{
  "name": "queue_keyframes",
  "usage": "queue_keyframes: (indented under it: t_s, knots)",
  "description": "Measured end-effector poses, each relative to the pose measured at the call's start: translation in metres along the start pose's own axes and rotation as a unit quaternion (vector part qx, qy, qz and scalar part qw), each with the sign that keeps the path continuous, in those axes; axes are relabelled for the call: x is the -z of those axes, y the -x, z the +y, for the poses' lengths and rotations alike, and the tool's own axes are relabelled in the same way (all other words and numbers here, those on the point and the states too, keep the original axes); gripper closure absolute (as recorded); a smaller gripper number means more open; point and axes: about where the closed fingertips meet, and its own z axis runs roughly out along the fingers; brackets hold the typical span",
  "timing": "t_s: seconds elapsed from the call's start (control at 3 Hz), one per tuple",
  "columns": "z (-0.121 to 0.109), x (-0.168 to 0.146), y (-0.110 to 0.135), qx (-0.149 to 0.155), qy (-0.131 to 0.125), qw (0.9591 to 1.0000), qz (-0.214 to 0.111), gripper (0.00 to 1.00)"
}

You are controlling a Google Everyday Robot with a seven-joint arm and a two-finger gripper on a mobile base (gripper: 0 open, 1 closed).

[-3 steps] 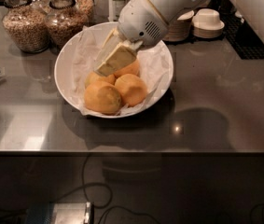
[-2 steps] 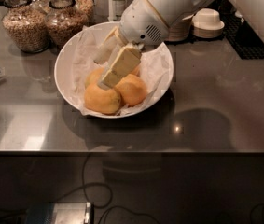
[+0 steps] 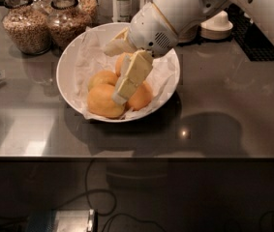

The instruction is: Pick orange from white bowl

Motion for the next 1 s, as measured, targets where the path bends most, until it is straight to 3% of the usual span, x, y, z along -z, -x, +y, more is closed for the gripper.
queue_keyframes:
  t_s: [0.33, 0.67, 1.0]
  knots:
    - [-0.0023, -0.0011, -0.0053, -0.003, -0.005, 1.0, -0.003, 0.28]
    - [-0.0027, -0.0012, -0.0071, -0.003, -0.007, 1.0, -0.003, 0.29]
    - [-0.003, -0.0027, -0.0122, -0.006, -0.008, 0.9999, 0.003, 0.17]
